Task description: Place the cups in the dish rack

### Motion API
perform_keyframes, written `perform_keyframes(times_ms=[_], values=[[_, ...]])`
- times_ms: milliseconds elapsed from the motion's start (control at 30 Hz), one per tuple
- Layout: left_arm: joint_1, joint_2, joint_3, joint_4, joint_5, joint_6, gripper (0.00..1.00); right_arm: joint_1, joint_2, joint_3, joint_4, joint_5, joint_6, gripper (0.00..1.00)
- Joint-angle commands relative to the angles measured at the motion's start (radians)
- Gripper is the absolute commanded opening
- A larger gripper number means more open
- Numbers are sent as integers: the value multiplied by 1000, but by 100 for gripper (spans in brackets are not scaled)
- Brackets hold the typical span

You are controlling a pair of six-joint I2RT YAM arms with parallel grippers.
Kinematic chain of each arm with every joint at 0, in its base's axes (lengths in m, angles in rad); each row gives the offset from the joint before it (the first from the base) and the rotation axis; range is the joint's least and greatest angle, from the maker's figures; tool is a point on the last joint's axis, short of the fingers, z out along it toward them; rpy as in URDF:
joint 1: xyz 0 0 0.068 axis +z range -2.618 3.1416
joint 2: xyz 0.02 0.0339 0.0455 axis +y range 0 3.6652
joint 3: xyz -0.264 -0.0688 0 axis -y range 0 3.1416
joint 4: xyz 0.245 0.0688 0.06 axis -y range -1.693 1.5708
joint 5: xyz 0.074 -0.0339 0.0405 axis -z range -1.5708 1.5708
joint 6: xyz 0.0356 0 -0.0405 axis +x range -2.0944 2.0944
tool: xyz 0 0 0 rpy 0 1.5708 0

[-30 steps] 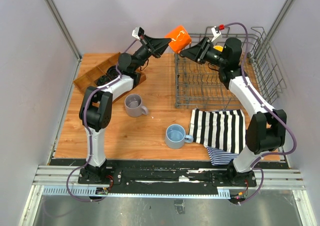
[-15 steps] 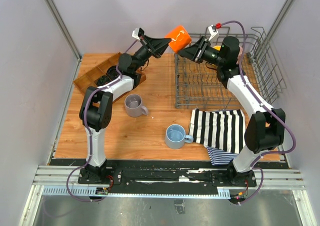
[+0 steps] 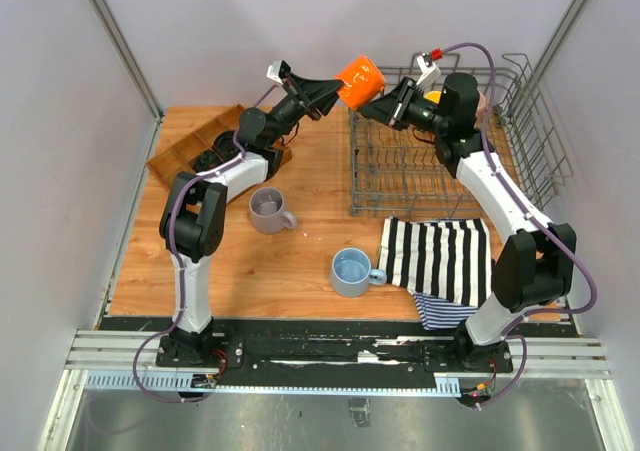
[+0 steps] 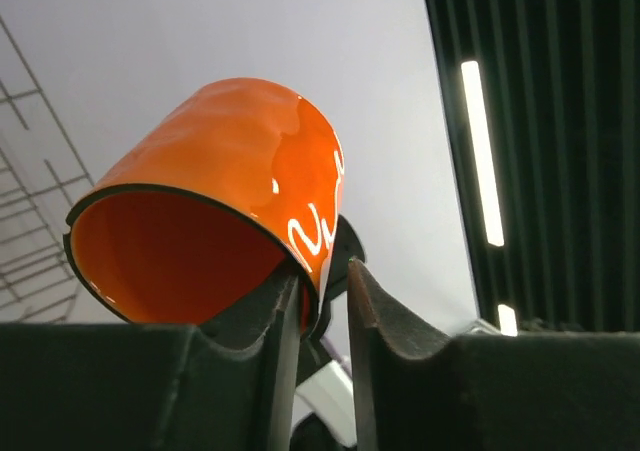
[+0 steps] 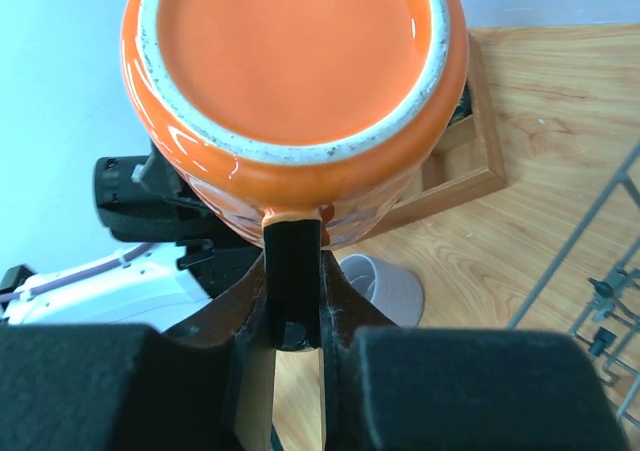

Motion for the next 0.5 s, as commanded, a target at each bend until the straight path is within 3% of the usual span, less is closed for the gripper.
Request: perform_keyframes(times_ms=[0,100,300,367,467], values=[[-11,-39,5,21,38,79,33,23,-51,47,-74,123,-126,1],[-7,-51,-13,-19,50,112,45,22,-54,63,-81,138,-144,1],[27,-104,-122,-89,68,187,53,21,-45,91,-88,161,-173,1],[39,-122,-164,-125,80,215,61,19,-36,103,-87,163,-179,1],[58,-154,-238,-158,89,253,62,16,-20,119,-100,175,-191,1]])
